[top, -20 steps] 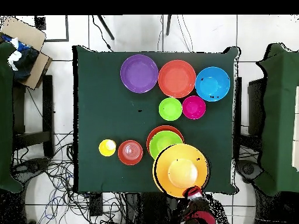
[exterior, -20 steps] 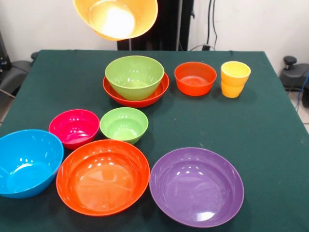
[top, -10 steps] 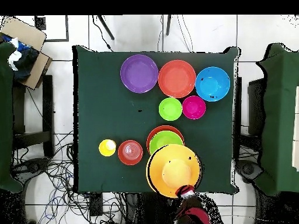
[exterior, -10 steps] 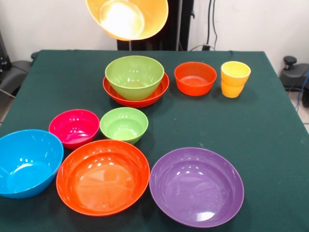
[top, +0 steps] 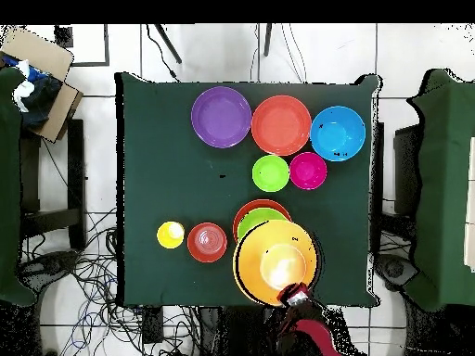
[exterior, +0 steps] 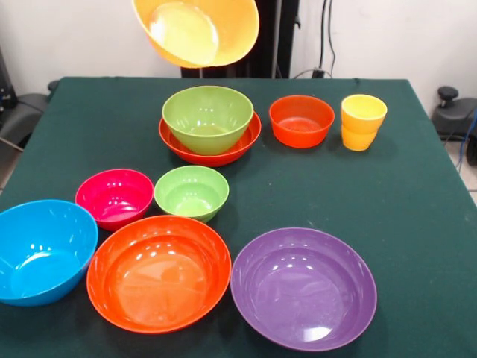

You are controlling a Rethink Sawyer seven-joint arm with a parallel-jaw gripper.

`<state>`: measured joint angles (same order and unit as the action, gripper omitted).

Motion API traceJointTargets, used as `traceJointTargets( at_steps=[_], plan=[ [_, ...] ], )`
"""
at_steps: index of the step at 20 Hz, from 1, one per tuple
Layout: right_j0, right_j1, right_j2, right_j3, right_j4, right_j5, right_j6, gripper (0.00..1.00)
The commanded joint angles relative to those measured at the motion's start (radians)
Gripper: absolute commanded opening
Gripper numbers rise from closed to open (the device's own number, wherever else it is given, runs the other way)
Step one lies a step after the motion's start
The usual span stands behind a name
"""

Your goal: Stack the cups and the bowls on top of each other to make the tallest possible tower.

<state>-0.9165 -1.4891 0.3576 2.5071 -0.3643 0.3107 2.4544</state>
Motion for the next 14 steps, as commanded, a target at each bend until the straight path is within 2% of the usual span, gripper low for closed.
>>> traceJointTargets(
  at_steps=[1,5,8,11,14],
  plan=[
    [0.098,0.103,-0.116,-0.114,-0.100,0.079,0.218,0.00],
    [0.190,0.177,-0.196,-0.179,-0.131,0.060,0.282,0.00],
    [0.260,0.224,-0.253,-0.221,-0.121,0.047,0.308,0.00],
    [0.307,0.244,-0.289,-0.244,-0.086,0.048,0.304,0.00],
    [0.316,0.238,-0.302,-0.243,-0.038,0.053,0.262,0.00]
  ],
)
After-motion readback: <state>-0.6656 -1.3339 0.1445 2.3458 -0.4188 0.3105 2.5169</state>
